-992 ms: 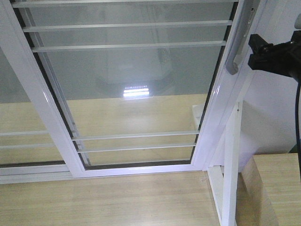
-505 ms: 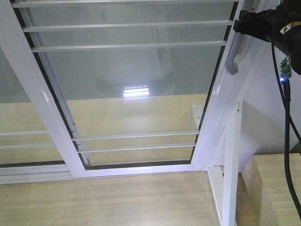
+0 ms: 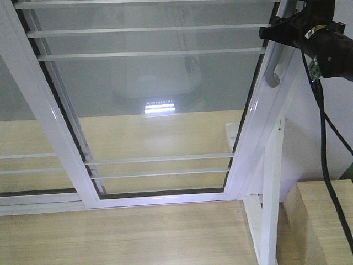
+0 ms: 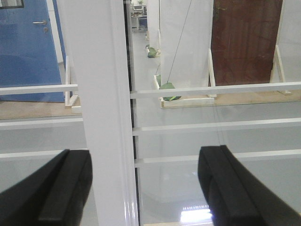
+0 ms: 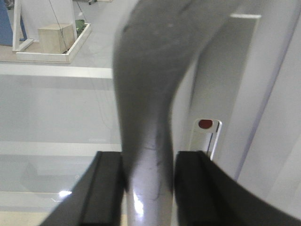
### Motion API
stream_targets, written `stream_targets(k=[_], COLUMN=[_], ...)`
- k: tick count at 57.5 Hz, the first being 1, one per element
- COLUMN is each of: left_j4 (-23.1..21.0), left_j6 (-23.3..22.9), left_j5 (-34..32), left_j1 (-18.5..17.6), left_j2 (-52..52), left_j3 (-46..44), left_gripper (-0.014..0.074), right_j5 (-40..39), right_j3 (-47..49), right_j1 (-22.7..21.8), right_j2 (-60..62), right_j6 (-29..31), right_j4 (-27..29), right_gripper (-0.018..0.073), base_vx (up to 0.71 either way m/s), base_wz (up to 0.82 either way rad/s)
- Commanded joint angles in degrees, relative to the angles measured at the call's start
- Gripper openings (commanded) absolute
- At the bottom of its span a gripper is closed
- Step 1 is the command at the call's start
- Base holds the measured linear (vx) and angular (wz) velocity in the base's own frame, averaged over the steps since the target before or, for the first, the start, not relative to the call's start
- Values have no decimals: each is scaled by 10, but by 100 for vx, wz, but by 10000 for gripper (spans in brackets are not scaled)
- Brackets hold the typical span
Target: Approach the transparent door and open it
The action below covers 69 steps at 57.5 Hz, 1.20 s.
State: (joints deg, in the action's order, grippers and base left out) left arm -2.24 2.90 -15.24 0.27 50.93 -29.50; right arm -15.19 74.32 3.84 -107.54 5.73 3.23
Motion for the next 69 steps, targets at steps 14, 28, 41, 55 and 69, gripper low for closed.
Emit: stream_targets(k=[14,28,41,55,69], left_j4=[-3,-3,-3,-3,-3], left_j6=[-5,-5,-5,-5,-5], left_j5=[-43,-42,-40,-40,-24], left_j1=[-3,-3,-3,-3,-3], left_j2=[-3,-3,-3,-3,-3], left_j3=[-21,-21,-21,-21,-21], left_gripper=[591,591,591,591,591], right_j5=[-53,-53,-53,-53,-52], right_j3=[22,22,22,22,22], right_j1=[4,46,85,127,159], right_j2=[31,33,33,33,33], right_j6=[-29,-28,-28,-28,-27], right_j4=[-16,-55,-68,-68,-68], right_gripper=[-11,-8,-4,-4,0], base_vx=[0,0,0,0,0], base_wz=[0,0,0,0,0])
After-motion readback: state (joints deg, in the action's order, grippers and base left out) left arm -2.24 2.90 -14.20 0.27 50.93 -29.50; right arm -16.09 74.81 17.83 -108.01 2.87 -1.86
